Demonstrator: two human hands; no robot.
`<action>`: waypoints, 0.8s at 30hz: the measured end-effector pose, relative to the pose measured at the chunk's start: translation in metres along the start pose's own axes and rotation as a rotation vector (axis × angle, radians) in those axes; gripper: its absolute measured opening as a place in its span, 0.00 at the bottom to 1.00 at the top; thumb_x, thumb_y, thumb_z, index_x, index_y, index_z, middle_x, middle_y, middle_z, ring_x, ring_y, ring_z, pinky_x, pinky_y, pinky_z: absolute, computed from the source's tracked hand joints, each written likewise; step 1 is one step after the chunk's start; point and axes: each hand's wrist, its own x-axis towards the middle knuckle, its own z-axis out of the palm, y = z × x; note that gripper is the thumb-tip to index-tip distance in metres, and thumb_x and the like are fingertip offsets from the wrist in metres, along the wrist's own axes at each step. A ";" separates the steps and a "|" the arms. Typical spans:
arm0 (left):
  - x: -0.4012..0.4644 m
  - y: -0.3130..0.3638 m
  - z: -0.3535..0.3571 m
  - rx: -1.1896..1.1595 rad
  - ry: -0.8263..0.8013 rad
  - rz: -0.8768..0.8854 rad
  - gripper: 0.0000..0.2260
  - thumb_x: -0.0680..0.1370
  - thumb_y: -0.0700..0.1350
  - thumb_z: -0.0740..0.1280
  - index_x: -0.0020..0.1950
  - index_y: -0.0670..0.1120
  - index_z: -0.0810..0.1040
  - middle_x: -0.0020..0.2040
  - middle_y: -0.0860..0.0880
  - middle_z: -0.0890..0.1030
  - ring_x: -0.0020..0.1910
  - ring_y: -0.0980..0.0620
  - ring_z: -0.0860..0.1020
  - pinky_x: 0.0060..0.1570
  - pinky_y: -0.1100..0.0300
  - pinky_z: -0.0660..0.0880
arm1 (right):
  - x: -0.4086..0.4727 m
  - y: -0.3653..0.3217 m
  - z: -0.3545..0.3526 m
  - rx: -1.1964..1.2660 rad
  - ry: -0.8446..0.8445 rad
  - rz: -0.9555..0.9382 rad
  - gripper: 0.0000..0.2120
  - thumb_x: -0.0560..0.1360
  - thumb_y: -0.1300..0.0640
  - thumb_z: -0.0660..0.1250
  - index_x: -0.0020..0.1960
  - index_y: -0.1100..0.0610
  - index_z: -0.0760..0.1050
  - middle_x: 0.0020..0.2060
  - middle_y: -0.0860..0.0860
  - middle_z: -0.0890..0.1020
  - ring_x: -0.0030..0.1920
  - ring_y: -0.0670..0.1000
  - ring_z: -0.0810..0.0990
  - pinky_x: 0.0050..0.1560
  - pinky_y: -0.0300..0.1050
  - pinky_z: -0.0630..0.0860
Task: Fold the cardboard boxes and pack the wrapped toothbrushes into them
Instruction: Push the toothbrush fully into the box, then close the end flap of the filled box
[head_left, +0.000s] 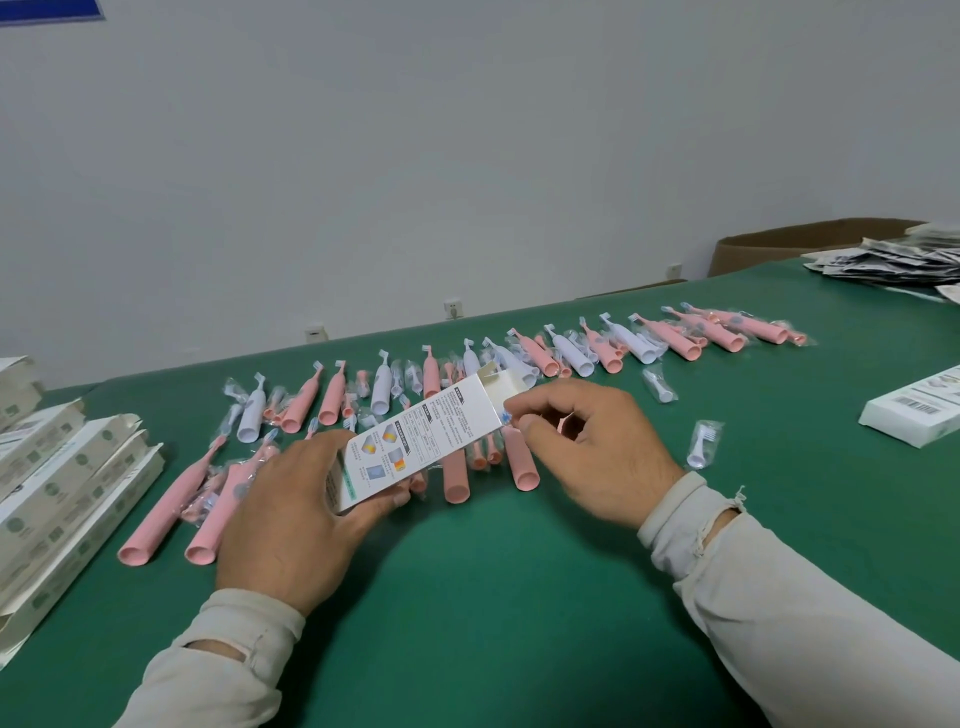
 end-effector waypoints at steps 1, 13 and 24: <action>0.000 0.000 0.000 0.006 -0.002 0.004 0.30 0.65 0.74 0.64 0.60 0.57 0.75 0.49 0.57 0.78 0.47 0.52 0.75 0.43 0.49 0.77 | 0.000 -0.001 0.001 0.038 -0.007 0.017 0.09 0.77 0.61 0.68 0.50 0.49 0.83 0.40 0.48 0.83 0.30 0.39 0.78 0.32 0.26 0.71; -0.001 0.001 0.000 0.006 -0.046 0.047 0.30 0.65 0.74 0.63 0.61 0.58 0.75 0.50 0.59 0.78 0.49 0.52 0.74 0.46 0.49 0.76 | 0.004 0.002 -0.006 -0.082 -0.065 0.012 0.05 0.75 0.57 0.72 0.46 0.47 0.83 0.40 0.41 0.82 0.39 0.40 0.77 0.42 0.28 0.70; -0.001 0.001 -0.001 0.039 -0.050 0.036 0.29 0.66 0.73 0.64 0.60 0.58 0.76 0.51 0.59 0.78 0.48 0.54 0.74 0.45 0.49 0.77 | 0.007 -0.002 -0.003 0.021 -0.226 0.059 0.21 0.77 0.67 0.64 0.45 0.40 0.83 0.51 0.45 0.79 0.47 0.40 0.77 0.48 0.28 0.69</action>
